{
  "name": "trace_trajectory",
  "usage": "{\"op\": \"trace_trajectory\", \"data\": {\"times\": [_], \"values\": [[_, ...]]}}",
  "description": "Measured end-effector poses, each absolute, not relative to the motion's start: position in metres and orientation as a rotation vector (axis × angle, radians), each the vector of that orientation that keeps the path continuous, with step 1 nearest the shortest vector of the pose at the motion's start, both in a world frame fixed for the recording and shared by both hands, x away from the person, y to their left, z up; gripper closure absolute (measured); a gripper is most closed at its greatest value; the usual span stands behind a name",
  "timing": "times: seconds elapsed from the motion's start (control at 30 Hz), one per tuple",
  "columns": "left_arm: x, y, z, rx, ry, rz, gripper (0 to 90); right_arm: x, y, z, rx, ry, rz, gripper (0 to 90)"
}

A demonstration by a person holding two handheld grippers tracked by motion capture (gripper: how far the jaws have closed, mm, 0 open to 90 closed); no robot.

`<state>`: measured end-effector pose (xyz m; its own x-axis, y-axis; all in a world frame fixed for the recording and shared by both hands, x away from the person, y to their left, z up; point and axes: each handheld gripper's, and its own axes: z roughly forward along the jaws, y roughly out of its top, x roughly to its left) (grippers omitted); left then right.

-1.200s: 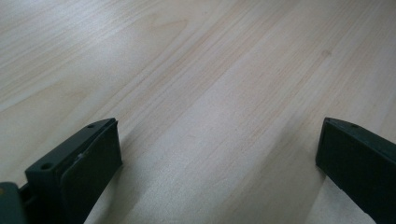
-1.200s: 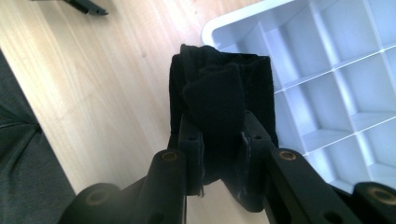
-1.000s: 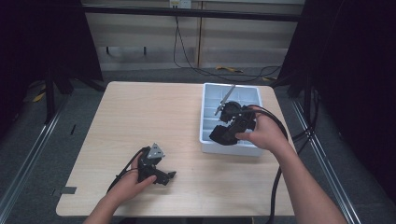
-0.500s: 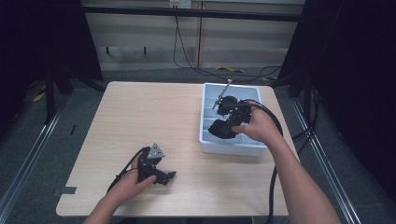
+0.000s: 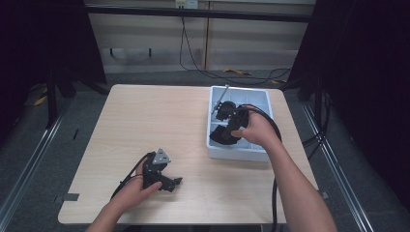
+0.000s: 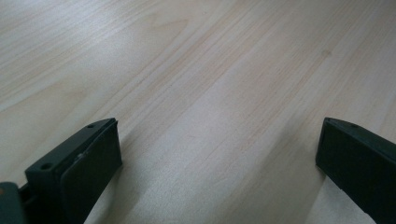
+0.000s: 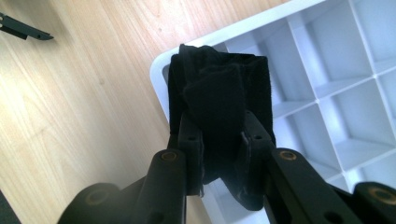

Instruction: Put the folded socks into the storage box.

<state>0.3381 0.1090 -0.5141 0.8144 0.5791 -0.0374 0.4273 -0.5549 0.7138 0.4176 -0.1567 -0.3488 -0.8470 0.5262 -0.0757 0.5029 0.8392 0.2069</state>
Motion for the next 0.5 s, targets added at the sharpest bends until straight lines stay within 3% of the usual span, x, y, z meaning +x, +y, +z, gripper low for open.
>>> {"op": "trace_trajectory", "data": {"times": [0.5], "values": [[0.338, 0.109, -0.514, 2.246, 0.733, 0.261, 0.0, 0.432, -0.152, -0.378, 0.886, 2.937, 0.249, 75.3]]}}
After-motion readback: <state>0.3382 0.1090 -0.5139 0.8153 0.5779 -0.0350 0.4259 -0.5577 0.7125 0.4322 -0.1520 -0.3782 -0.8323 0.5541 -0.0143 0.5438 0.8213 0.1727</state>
